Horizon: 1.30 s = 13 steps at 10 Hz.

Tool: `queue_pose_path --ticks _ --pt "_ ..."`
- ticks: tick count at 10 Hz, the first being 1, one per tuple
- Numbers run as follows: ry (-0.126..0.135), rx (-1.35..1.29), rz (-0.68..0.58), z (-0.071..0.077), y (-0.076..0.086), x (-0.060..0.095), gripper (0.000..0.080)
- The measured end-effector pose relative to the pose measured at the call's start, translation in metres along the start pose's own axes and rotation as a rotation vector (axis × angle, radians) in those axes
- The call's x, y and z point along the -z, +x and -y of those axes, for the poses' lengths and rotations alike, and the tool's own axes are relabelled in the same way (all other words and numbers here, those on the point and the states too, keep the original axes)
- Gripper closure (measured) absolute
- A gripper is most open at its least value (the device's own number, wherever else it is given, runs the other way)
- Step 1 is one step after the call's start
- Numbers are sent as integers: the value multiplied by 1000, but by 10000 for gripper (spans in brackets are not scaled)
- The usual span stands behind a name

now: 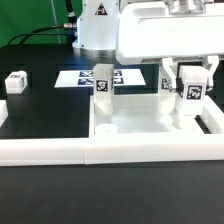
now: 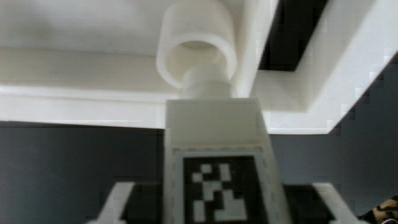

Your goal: Assemble square table

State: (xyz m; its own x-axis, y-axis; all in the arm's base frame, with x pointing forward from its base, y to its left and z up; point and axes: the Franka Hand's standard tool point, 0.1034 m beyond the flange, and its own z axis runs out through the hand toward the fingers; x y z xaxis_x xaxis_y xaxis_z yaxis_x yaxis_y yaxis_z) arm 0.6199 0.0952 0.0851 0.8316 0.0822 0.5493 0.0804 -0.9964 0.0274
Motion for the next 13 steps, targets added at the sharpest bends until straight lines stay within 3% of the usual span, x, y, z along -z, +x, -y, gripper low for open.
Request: queue_pose_path --ticks 8,13 --pt "0 24 35 -3 -7 -2 509" --pt "-8 31 56 -11 -8 -15 509"
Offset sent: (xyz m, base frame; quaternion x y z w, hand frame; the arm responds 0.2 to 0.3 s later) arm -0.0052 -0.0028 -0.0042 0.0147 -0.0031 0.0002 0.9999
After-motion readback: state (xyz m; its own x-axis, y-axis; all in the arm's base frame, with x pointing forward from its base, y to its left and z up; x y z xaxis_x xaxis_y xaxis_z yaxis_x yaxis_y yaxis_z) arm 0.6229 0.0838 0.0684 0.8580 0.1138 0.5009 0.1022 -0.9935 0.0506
